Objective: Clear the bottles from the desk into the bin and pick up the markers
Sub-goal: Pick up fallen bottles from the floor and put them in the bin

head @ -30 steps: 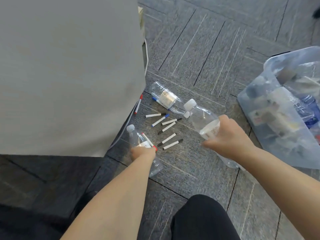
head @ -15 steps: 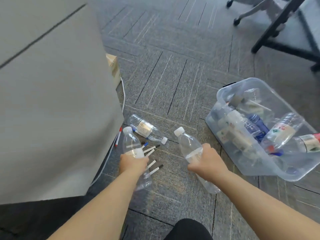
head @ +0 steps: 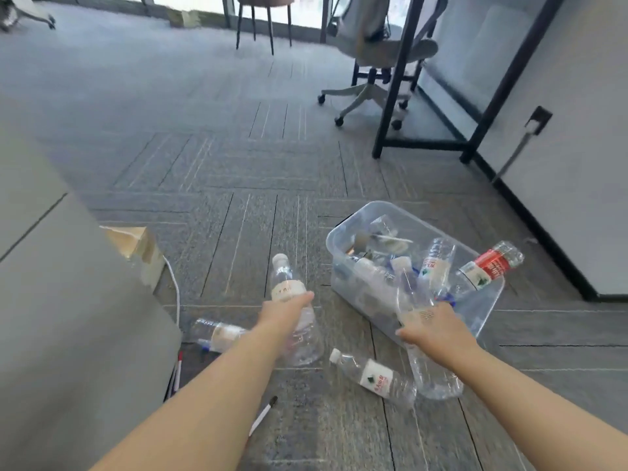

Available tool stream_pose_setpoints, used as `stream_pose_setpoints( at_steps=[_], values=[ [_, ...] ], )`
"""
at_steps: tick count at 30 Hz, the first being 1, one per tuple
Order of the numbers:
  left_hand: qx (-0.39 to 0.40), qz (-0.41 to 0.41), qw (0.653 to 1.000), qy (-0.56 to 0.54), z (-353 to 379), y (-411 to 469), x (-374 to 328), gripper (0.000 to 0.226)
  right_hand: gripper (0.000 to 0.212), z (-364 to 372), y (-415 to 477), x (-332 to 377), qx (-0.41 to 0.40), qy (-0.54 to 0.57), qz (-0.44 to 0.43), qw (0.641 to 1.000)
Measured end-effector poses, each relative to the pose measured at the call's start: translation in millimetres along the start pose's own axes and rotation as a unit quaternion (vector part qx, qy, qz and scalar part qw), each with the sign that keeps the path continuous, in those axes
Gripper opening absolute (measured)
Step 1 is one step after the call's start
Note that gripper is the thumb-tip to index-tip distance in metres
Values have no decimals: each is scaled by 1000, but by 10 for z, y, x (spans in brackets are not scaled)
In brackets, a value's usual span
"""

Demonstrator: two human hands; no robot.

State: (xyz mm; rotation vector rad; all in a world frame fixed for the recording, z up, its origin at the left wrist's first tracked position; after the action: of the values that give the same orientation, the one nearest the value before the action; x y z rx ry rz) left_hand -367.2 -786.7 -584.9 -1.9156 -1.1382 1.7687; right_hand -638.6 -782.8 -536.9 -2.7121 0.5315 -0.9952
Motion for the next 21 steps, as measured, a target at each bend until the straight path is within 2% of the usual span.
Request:
stream_pose_setpoints(
  at_steps=[2, 4, 6, 8, 10, 15, 18, 21],
  values=[
    [20, -16, 1000, 8, 348, -109, -67, 76, 25, -310, 46, -157, -27, 23, 33, 999],
    [40, -15, 999, 24, 705, -191, -227, 86, 43, -570, 103, -331, -52, 26, 71, 996],
    [71, 6, 997, 20, 1051, -229, -504, 92, 52, -757, 202, -475, -59, 17, 78, 995],
    [102, 37, 994, 8, 1345, -249, -826, 90, 51, -917, 271, -555, -70, 15, 83, 994],
    [101, 53, 994, -1, 1526, -263, -1083, 99, 49, -1013, 330, -621, -73, 18, 100, 992],
    [85, 76, 993, 33, 1561, -194, -1229, 89, 62, -930, 501, -722, -42, 14, 125, 991],
    [44, 84, 993, 76, 1359, -51, -1106, 79, 75, -837, 625, -694, -24, 15, 124, 992],
    [17, 71, 993, 96, 1119, 61, -1027, 75, 73, -844, 810, -510, -20, 8, 112, 993]
  ],
)
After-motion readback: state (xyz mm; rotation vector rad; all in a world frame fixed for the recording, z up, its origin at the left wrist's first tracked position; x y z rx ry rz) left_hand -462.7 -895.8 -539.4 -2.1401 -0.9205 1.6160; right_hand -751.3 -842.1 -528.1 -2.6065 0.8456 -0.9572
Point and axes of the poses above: each hand's wrist, its own y-axis towards the middle knuckle, its own z-axis out of the palm, x = y × z, the point moved 7 cm from there along y, towards the middle knuckle, and after that the axes turned 7 degrees about -x, right-handed, at the moved point
